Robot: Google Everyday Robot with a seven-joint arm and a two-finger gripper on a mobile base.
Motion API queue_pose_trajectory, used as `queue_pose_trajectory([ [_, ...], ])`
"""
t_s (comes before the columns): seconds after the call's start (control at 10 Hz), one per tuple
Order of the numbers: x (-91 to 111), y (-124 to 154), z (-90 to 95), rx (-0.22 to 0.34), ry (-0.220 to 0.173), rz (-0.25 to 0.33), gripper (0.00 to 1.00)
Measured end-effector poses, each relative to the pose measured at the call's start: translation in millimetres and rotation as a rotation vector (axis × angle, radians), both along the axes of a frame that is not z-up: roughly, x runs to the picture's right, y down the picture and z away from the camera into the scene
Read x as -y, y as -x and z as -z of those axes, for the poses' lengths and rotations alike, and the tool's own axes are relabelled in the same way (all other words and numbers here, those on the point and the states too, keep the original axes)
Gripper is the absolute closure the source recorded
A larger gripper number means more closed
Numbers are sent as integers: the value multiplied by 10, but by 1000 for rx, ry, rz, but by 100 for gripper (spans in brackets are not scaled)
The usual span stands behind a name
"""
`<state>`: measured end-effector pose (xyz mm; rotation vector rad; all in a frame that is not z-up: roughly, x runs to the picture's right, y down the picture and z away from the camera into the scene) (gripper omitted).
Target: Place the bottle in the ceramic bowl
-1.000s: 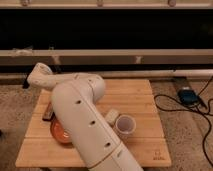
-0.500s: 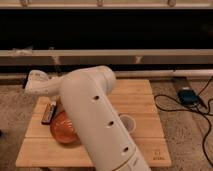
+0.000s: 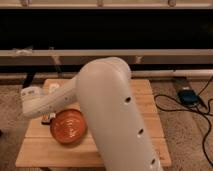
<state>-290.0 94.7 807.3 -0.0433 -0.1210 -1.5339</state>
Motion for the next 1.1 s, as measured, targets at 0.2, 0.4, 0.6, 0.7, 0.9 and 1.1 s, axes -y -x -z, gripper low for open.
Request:
queue_pose_trajectory([
  [0.2,-204,-105,265,-4,0,4,100],
  [0.4,-333,-329,353,-27,22,-11,100],
  [0.6,-470,-513,336,-25,43,-28,98],
  [0.7,-536,-561,299,3,45,-33,91],
  [0.9,-602,-683,224,54,36,-35,73],
  [1.1,-621,-765,189,88,26,-34,53],
])
